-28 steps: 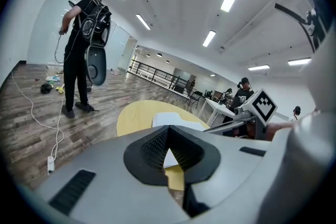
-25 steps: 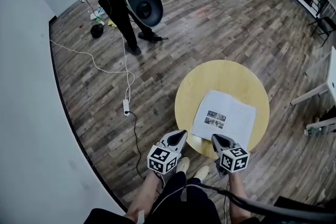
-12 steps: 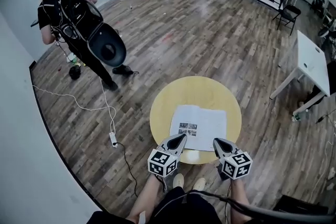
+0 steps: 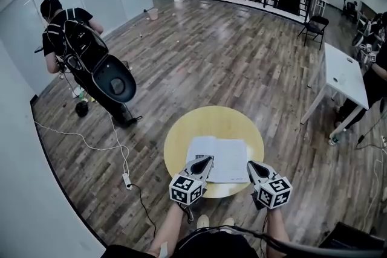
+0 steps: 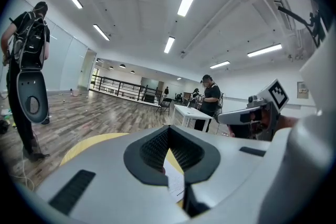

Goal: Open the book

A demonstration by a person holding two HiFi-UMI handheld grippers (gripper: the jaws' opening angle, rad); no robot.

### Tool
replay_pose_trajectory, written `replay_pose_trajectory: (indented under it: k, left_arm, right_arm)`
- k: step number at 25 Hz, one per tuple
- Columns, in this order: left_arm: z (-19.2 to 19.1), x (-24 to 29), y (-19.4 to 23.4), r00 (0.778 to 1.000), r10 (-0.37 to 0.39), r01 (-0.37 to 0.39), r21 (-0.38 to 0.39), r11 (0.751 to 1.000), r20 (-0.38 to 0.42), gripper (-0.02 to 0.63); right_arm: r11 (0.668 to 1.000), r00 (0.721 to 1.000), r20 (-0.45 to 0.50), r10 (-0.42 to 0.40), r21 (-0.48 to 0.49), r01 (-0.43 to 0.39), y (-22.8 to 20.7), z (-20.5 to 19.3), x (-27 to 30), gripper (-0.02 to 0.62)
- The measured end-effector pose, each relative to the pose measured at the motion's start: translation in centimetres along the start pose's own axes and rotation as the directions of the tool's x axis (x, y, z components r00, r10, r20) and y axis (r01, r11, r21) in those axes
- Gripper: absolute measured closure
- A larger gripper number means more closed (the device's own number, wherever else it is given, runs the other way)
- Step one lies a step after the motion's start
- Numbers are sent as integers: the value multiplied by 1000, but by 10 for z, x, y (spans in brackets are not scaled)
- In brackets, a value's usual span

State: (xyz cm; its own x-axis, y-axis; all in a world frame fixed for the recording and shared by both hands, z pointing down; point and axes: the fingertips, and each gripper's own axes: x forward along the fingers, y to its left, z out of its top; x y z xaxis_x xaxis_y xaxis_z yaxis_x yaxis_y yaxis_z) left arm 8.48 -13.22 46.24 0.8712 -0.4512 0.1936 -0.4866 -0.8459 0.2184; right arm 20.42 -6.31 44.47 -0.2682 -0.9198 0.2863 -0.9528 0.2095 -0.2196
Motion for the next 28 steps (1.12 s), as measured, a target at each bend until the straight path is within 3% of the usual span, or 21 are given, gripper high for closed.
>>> replay_pose_trajectory:
  k: [16, 28]
  left_arm:
    - [33, 22, -26, 999, -32, 29, 100, 995, 35, 607]
    - [45, 21, -31, 998, -32, 26, 123, 992, 49, 607]
  right_arm:
    - [997, 998, 63, 25, -69, -21, -4, 26, -10, 591]
    - [997, 996, 83, 36, -73, -30, -3, 36, -11, 591]
